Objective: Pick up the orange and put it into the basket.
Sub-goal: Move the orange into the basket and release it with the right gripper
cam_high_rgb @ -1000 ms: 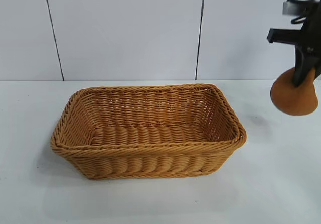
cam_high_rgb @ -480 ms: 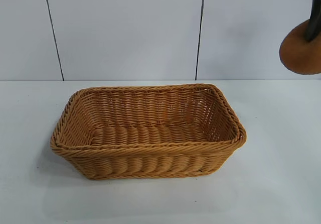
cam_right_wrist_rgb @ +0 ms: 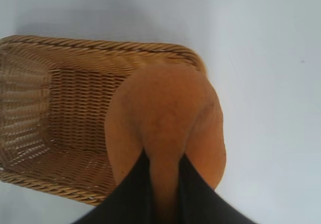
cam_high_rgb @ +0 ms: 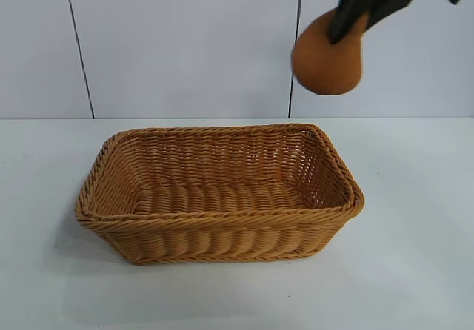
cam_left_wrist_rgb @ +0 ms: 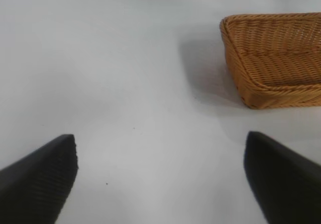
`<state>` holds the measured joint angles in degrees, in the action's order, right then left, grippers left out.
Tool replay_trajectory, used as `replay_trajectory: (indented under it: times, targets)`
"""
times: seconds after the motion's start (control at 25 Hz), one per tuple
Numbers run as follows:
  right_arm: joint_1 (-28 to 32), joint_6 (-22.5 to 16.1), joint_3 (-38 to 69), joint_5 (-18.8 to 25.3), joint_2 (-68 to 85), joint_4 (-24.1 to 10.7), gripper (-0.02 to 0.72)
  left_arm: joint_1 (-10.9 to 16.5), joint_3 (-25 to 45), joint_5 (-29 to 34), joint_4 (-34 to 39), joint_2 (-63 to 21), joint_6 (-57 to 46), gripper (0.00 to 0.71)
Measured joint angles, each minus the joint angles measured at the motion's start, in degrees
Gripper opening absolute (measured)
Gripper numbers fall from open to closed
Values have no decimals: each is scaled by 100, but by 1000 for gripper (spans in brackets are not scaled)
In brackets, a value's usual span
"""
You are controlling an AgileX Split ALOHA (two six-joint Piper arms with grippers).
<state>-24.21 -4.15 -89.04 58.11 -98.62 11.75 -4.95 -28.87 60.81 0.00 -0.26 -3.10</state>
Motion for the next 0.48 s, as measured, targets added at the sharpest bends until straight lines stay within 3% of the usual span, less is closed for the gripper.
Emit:
replay_trajectory:
  times: [0.16,0.32,0.44,0.48]
  targets:
    - [-503,-260,-1,-310,-195,-230,23,0,0,0,0,0,0,643]
    - [-580,-378,-1,-430,-554,-292,23,0,0,0,0,0,0,643]
    - [-580,-393,-1,-571,-1062,-146,23,0,0,0,0,0,0,643]
    - [-580,-377,-1,-721,-1393,72,23,0,0,0,0,0,0,643]
